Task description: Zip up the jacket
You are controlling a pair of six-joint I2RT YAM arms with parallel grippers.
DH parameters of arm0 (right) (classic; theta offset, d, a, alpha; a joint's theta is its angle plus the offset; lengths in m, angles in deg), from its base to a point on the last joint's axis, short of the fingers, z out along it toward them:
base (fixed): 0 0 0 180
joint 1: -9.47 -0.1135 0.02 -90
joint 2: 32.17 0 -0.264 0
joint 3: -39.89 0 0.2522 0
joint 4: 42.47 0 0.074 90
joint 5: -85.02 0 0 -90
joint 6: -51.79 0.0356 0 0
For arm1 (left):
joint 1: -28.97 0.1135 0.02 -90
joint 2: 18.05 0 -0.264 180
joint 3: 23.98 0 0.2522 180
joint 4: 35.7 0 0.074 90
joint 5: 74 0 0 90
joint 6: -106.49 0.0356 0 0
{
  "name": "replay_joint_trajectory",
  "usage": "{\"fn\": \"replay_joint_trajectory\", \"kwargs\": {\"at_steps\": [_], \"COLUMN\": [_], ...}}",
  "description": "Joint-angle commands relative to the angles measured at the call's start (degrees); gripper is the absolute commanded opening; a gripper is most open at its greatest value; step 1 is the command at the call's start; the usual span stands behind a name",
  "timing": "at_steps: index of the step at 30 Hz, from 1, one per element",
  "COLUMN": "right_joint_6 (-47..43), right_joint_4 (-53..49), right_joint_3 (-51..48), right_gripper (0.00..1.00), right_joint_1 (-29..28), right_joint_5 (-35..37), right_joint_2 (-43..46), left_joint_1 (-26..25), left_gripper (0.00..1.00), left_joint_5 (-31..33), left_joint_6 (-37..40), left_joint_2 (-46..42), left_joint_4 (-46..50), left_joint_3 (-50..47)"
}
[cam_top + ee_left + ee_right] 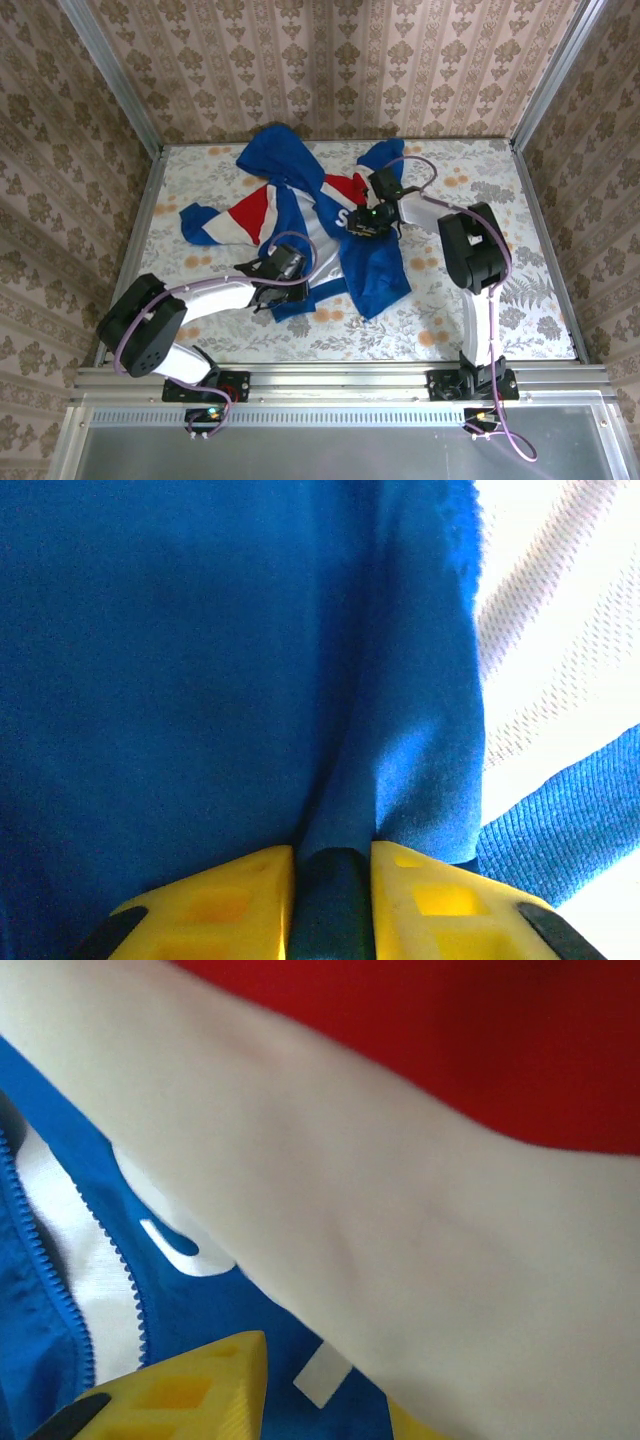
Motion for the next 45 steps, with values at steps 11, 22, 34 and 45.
{"fn": "replay_joint_trajectory", "kwargs": {"at_steps": [11,22,34,45], "right_joint_6": [1.07,5.04,7.99,9.23], "right_joint_4": [-1.28,2.61,8.19,11.55], "right_joint_3": [-9.43,-22.79,-32.91,-35.03], "right_gripper": [0.41,0.41,0.40,0.37], "right_joint_1": [-3.05,-10.83,-14.34,-14.15], "right_joint_5": [-0.37,0.37,2.69,3.38], "right_joint_2": [16.32,25.73,24.14,18.15], "left_joint_1": [6.01,-11.02,-17.32,-17.85], "left_gripper": [0.30,0.36,0.50,0.35], "left_joint_5": [-0.79,13.83,19.53,26.16], "left_joint_6": [6.52,-2.37,-9.04,-14.06], "left_joint_2": [-9.34,-3.06,12.22,11.34], "left_joint_4": [16.72,26.80,26.95,28.59], "left_joint_3": [6.63,14.44,18.51,13.41]}}
